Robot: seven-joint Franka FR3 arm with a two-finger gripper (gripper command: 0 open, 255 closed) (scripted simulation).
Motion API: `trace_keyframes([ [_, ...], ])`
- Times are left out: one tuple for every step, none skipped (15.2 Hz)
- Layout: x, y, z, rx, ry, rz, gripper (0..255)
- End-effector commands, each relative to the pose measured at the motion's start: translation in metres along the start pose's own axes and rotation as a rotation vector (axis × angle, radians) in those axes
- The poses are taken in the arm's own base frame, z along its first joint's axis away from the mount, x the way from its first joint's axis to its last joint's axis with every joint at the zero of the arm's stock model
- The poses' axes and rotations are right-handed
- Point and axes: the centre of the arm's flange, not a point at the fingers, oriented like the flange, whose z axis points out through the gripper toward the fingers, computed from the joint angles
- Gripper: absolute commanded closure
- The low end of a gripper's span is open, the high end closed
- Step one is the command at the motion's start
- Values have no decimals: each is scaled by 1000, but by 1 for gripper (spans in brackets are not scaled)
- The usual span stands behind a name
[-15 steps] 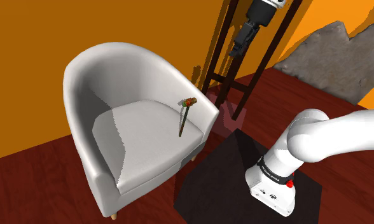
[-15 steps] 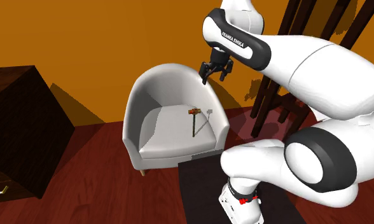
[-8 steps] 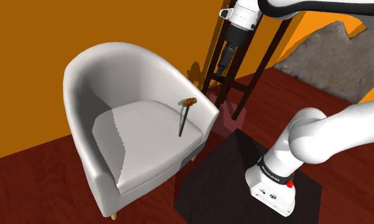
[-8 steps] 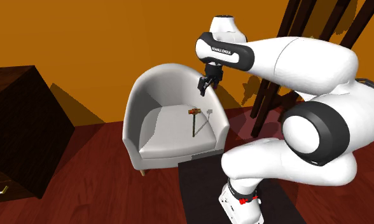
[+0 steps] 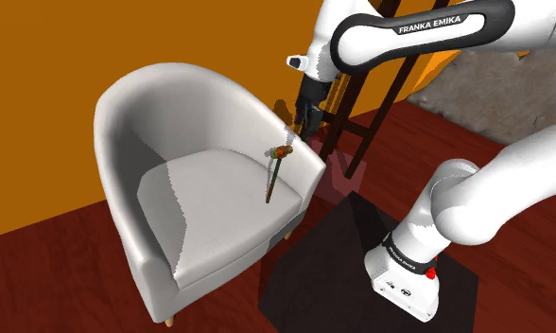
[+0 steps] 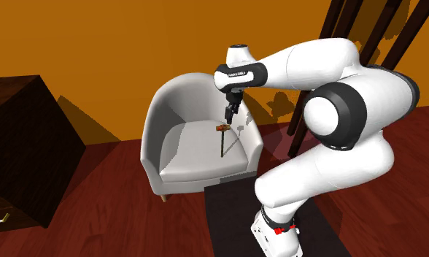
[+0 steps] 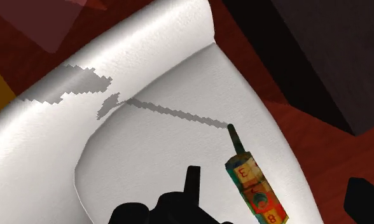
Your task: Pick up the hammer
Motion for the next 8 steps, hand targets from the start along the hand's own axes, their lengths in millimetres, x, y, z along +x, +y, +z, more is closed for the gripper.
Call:
trace_keyframes([
  [11,3,24,-1,-22,-106,0],
  [17,5,36,-2,-33,-155,0],
  [17,5,37,-2,-33,-157,0],
  [17,5,42,-2,-33,-157,0],
  [17,5,47,-2,-33,-157,0],
  [17,5,52,-2,-33,-157,0],
  [17,5,58,-2,-33,-157,0],
  [17,5,63,-2,-33,-157,0],
])
